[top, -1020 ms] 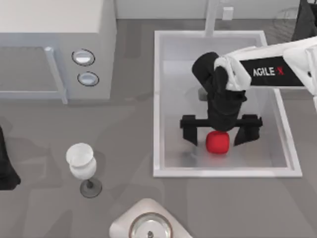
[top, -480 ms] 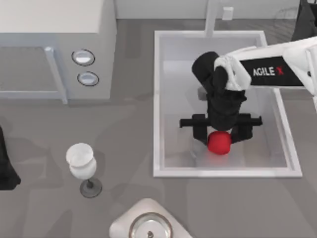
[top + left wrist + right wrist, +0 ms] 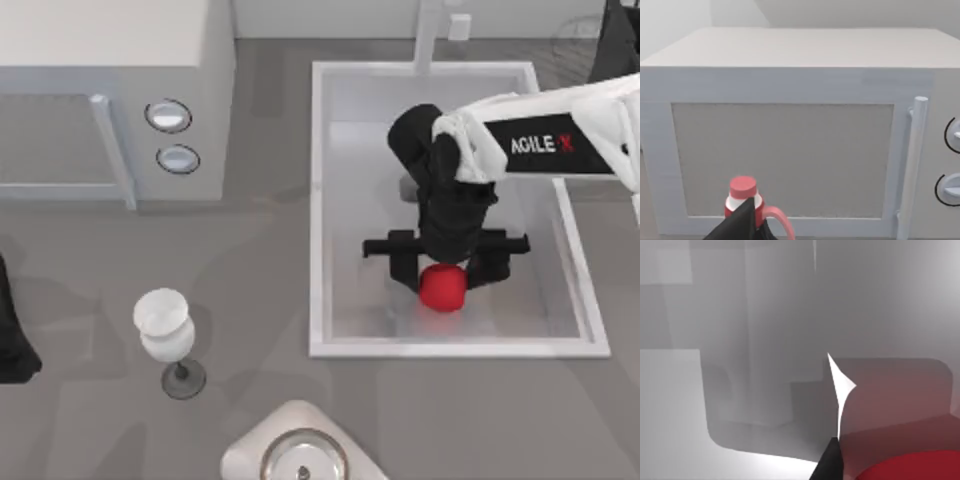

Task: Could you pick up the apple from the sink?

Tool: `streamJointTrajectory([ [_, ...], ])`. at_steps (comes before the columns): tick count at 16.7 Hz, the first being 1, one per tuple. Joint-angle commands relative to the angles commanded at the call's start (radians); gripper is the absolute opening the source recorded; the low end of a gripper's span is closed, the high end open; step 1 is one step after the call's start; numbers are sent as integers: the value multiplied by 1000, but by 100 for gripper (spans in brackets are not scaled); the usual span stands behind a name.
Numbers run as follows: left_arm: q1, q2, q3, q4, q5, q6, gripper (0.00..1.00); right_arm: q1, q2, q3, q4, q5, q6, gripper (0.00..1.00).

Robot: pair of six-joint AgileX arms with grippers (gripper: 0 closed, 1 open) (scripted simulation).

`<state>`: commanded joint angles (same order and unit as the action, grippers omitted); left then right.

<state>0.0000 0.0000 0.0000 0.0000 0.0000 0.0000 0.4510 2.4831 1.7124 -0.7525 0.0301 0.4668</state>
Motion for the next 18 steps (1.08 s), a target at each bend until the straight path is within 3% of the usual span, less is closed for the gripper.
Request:
streamJointTrajectory([
  [5,0,0,0,0,0,0,100,2,6,111,-112,0,2,0],
  [14,0,0,0,0,0,0,100,-1,-28,736,-790,-1,-1,0],
  [18,0,0,0,0,0,0,100,-4,-55,899,-958,-1,-5,0],
])
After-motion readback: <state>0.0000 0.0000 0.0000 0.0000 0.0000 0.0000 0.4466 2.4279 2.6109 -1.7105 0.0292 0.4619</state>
